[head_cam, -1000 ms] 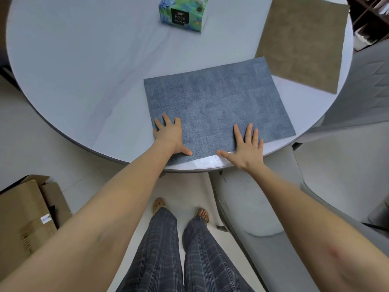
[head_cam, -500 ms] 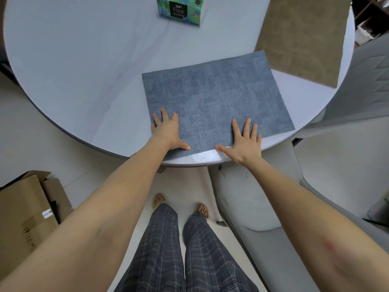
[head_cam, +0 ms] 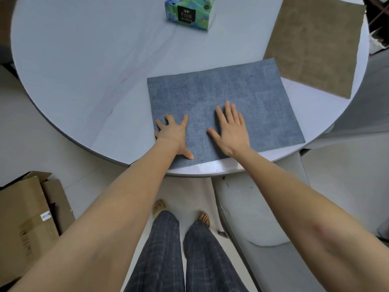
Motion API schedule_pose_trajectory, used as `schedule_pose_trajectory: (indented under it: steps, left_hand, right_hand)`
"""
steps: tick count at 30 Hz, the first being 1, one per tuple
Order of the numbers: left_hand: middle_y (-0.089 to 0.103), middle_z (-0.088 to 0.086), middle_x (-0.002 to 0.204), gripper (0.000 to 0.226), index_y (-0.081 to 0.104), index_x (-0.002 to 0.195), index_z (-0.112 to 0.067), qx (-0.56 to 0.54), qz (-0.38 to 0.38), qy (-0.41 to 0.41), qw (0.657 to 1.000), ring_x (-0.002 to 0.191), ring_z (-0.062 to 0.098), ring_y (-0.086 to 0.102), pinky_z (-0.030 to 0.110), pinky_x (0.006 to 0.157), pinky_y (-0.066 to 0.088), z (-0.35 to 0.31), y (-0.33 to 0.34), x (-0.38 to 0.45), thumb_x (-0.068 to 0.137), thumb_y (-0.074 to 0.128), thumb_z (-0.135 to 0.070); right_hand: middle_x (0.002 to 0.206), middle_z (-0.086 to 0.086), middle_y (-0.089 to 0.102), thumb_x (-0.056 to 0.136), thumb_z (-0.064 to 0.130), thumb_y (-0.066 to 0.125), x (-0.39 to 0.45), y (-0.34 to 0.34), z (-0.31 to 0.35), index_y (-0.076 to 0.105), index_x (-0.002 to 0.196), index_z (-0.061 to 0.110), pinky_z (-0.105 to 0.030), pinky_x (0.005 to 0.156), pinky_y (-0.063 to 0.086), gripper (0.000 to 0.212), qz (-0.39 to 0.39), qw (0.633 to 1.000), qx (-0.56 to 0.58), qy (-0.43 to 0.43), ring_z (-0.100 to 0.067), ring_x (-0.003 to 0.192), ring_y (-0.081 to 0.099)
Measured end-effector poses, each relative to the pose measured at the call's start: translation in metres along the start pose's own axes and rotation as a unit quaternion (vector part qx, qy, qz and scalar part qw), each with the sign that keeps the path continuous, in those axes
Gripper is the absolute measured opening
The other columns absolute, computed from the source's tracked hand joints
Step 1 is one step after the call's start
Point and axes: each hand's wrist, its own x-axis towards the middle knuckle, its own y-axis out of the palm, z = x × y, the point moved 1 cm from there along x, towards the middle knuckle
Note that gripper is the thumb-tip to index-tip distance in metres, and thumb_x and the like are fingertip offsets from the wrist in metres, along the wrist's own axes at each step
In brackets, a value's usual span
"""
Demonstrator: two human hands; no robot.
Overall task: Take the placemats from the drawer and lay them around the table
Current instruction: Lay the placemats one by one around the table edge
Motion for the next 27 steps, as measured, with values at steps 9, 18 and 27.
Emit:
schedule_pose_trajectory:
  steps: [9,18,27]
  left_hand:
    - [0.004,0.031,0.156,0.075,0.022,0.150,-0.003,-0.034,-0.029,-0.074,0.996,0.144,0.049,0.004,0.054,0.115,0.016,-0.047,-0.024,0.022,0.097,0.036,-0.054]
    - [-0.029,0.001,0.158,0.071,-0.015,0.151,-0.034,0.029,-0.110,0.097,0.989,0.144,0.036,-0.025,0.071,0.107,-0.010,-0.112,0.025,0.048,0.096,0.018,-0.063]
    - [-0.017,0.005,0.161,0.082,-0.005,0.153,-0.031,0.056,-0.058,0.081,0.993,0.146,0.041,-0.011,0.072,0.109,0.010,-0.119,-0.002,0.043,0.091,0.034,-0.067]
  right_hand:
    - [0.161,-0.001,-0.005,0.099,0.054,0.021,0.007,0.015,-0.054,0.001,0.152,0.028,-0.037,0.120,-0.006,0.063,-0.027,0.999,-0.032,0.006,-0.020,0.148,-0.006]
    - [0.161,-0.002,0.000,0.098,0.054,0.021,-0.028,0.011,-0.113,0.006,0.153,0.026,-0.037,0.120,-0.004,0.063,-0.044,0.997,-0.026,0.052,-0.021,0.149,-0.002]
    - [0.161,-0.005,-0.003,0.101,0.046,0.026,-0.060,-0.001,-0.157,0.003,0.153,0.018,-0.034,0.121,-0.003,0.063,-0.055,0.987,0.033,0.147,-0.019,0.149,-0.004]
